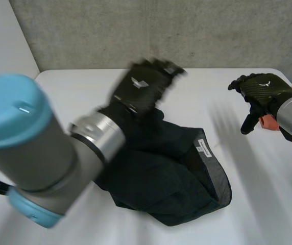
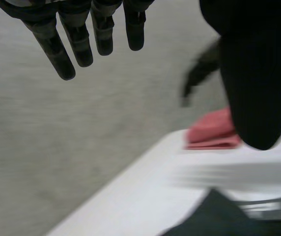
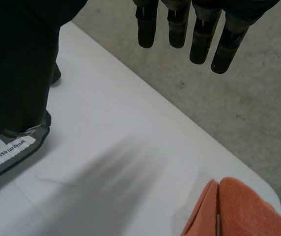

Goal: Fold the laundry.

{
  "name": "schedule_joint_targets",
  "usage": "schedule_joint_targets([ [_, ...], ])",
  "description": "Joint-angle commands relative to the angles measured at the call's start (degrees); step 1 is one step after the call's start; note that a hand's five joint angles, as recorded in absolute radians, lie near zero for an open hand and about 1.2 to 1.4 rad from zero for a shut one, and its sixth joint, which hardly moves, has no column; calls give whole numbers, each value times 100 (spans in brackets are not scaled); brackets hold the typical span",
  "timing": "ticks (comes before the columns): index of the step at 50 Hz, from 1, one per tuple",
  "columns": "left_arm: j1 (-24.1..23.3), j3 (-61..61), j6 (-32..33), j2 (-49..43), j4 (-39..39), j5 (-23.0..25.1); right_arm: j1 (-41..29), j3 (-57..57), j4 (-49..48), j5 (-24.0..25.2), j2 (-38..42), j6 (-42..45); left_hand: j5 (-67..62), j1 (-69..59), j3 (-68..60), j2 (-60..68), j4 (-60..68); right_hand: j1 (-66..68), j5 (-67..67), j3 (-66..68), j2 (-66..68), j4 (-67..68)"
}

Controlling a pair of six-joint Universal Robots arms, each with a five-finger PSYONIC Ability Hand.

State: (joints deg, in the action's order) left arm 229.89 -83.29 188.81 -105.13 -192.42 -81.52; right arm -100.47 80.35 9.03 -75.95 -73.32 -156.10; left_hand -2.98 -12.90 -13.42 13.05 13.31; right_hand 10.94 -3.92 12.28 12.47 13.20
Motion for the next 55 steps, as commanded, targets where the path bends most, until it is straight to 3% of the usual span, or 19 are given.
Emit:
schedule_joint_targets([
  [1, 802, -495, 33, 782, 90, -400, -315, 243, 73, 63, -568, -17, 75, 66, 119, -82, -108, -94, 392, -228, -247, -320],
  [8, 1681, -1418, 41, 1126, 502, -400, -1246, 700, 907, 414, -1105, 140, -193, -202, -149, 187, 161, -94, 392, -228, -247, -320],
  [13, 2033, -1910, 33, 1047, 1074, -417, -1904, 1130, 1408, 371, -1096, 877, -596, -605, -552, 590, 564, -94, 392, -228, -247, -320],
  [19, 2235, -2516, -38, 819, 1461, -733, -2416, 1544, 979, 239, -895, 1204, -1186, -1195, -1143, 1180, 1154, -94, 392, -228, -247, -320],
  [23, 2279, -2754, -55, 625, 1426, -936, -2565, 1825, 329, -235, -499, 1257, -1153, -1162, -1109, 1147, 1120, 49, 250, -86, -105, -178],
  [28, 2227, -2781, -309, 344, 1426, -892, -2811, 2054, -620, -956, -156, 1283, -1203, -1212, -1160, 1197, 1171, 1693, -1395, 1559, 1539, 1467],
  [31, 2174, -2684, -696, 107, 1426, -752, -2943, 2107, -1183, -1273, 46, 1301, -1170, -1179, -1126, 1163, 1137, 4061, -3763, 3926, 3907, 3834],
  [33, 2139, -2623, -889, 36, 1426, -612, -2935, 2116, -1446, -1334, 90, 1293, -1170, -1179, -1126, 1163, 1137, 6888, -6590, 6754, 6735, 6662],
  [39, 1902, -2342, -1461, -315, 1400, 66, -2882, 2055, -1711, -1335, 11, 1213, -717, -726, -673, 710, 684, 6906, -6608, 6772, 6753, 6680],
  [51, 891, -1208, -1945, -1220, 767, 5, -2285, 2072, -1667, -1317, -516, 1170, -749, -758, -705, 743, 716, 6906, -6608, 6772, 6753, 6680],
  [55, 654, -778, -1971, -1493, 767, -258, -2126, 2125, -1667, -1273, -735, 1108, -2592, -2601, -2548, 2586, 2560, 6906, -6608, 6772, 6753, 6680],
])
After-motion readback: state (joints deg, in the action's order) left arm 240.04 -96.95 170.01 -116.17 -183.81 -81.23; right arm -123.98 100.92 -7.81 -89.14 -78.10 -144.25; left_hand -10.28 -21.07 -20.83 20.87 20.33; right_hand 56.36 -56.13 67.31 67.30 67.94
